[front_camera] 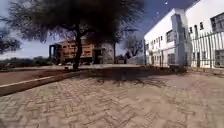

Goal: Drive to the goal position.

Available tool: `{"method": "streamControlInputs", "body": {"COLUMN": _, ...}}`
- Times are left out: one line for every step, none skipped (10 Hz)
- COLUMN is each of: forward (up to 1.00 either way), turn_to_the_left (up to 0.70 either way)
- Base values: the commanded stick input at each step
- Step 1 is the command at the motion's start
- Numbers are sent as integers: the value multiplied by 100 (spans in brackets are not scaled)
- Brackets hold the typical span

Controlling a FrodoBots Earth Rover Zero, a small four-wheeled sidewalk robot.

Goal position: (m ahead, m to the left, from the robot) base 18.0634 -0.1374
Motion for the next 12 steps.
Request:
{"method": "streamControlInputs", "body": {"forward": 100, "turn_to_the_left": 0}}
{"method": "streamControlInputs", "body": {"forward": 100, "turn_to_the_left": 0}}
{"method": "streamControlInputs", "body": {"forward": 100, "turn_to_the_left": 0}}
{"method": "streamControlInputs", "body": {"forward": 100, "turn_to_the_left": 0}}
{"method": "streamControlInputs", "body": {"forward": 100, "turn_to_the_left": 0}}
{"method": "streamControlInputs", "body": {"forward": 100, "turn_to_the_left": 0}}
{"method": "streamControlInputs", "body": {"forward": 100, "turn_to_the_left": 0}}
{"method": "streamControlInputs", "body": {"forward": 100, "turn_to_the_left": 0}}
{"method": "streamControlInputs", "body": {"forward": 100, "turn_to_the_left": 0}}
{"method": "streamControlInputs", "body": {"forward": 100, "turn_to_the_left": 0}}
{"method": "streamControlInputs", "body": {"forward": 100, "turn_to_the_left": 0}}
{"method": "streamControlInputs", "body": {"forward": 100, "turn_to_the_left": 0}}
